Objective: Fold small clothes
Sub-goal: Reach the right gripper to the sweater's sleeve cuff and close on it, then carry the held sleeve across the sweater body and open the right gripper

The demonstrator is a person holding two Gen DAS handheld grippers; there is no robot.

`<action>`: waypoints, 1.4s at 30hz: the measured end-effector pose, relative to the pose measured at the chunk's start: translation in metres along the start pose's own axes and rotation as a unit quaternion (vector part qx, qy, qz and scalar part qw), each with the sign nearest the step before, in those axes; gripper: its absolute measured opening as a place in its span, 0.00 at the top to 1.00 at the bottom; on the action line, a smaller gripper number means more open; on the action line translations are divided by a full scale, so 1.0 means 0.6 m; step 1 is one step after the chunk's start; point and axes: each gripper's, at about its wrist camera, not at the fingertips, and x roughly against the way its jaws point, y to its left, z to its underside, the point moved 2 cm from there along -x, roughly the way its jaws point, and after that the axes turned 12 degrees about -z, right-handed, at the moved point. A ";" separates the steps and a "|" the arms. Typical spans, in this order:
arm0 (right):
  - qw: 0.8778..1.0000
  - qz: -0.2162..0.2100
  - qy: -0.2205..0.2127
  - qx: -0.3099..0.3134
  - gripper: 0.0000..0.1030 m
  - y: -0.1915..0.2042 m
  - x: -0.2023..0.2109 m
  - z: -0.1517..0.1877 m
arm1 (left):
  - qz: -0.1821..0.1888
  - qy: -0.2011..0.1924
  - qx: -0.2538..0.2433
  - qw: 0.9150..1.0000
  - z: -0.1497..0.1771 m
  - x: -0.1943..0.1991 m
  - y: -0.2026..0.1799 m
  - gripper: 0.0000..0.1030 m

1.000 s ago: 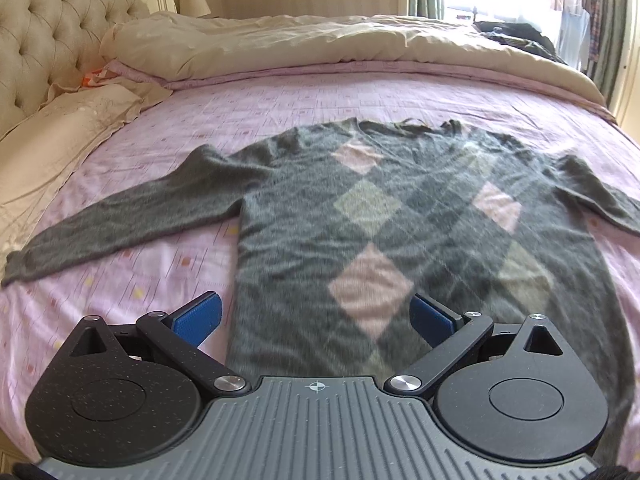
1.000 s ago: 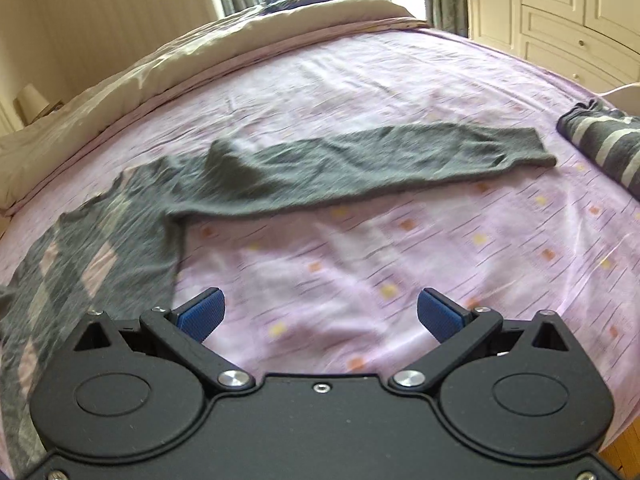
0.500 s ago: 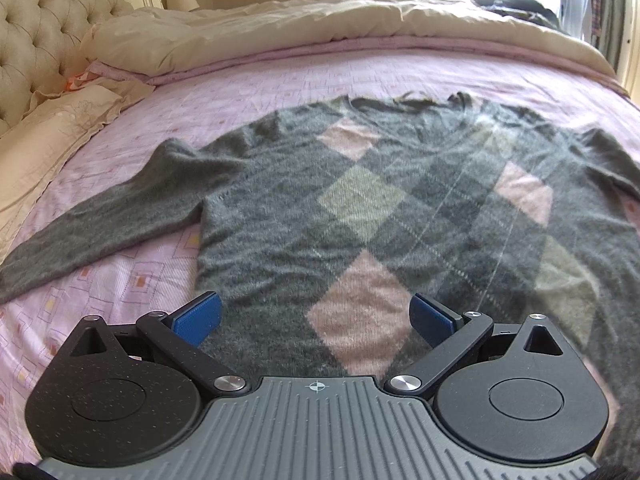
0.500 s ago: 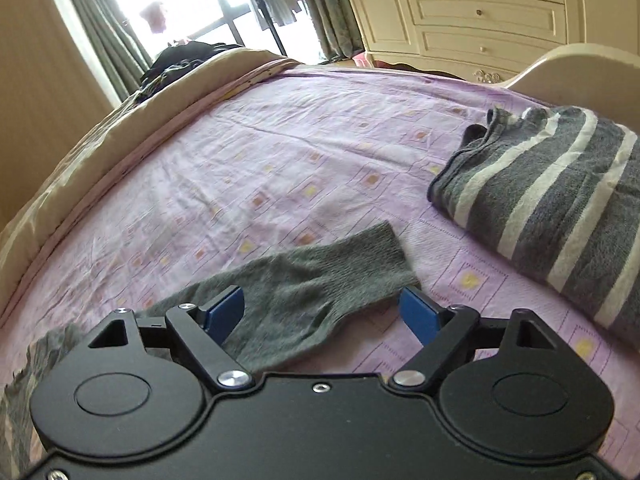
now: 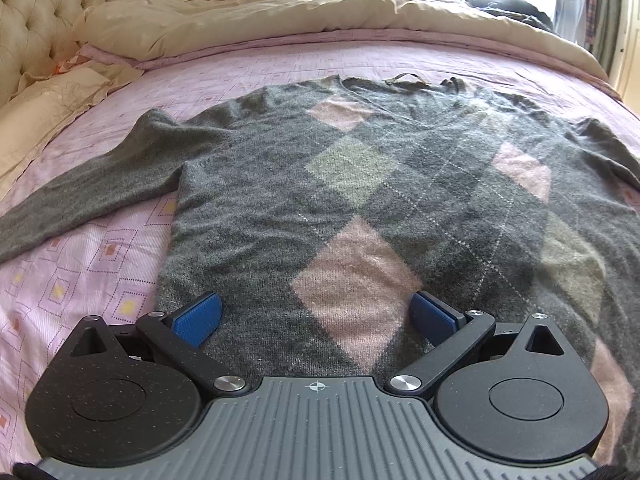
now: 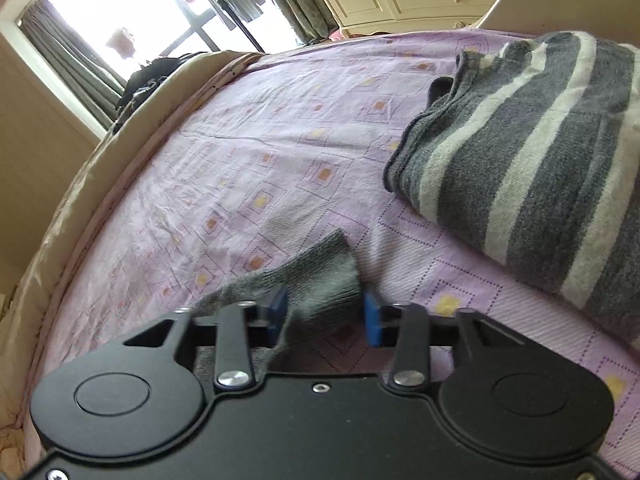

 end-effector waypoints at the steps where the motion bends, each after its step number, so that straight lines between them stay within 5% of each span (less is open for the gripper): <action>1: 1.000 0.002 0.005 0.000 0.83 0.000 -0.001 -0.001 | 0.001 -0.001 0.001 1.000 0.000 -0.001 -0.001 0.00; 8: 0.999 -0.025 -0.016 0.029 0.85 0.085 0.026 -0.014 | 0.008 0.010 0.003 1.000 -0.004 -0.005 0.002 0.00; 13: 0.989 -0.097 -0.020 0.108 0.85 0.267 0.058 -0.020 | 0.019 0.016 0.007 1.000 -0.007 0.000 0.013 0.01; 18: 0.963 -0.196 -0.009 0.185 0.85 0.489 0.074 0.024 | 0.043 0.020 0.034 0.998 0.000 0.019 0.048 0.02; 25: 0.914 -0.325 0.067 0.234 0.85 0.744 0.022 0.194 | 0.048 0.021 0.074 0.996 0.014 0.036 0.130 0.02; 31: 0.877 -0.377 0.163 0.251 0.85 0.856 -0.069 0.394 | 0.036 0.012 0.095 0.995 0.017 0.042 0.194 0.02; 37: 0.861 -0.357 0.226 0.285 0.84 0.879 -0.129 0.576 | 0.028 0.015 0.101 0.994 0.025 0.037 0.231 0.02; 40: 0.862 -0.342 0.233 0.294 0.73 0.867 -0.141 0.621 | 0.023 0.018 0.099 0.995 0.030 0.034 0.243 0.02; 42: 0.862 -0.339 0.230 0.298 0.52 0.860 -0.145 0.631 | 0.020 0.018 0.097 0.995 0.030 0.031 0.249 0.02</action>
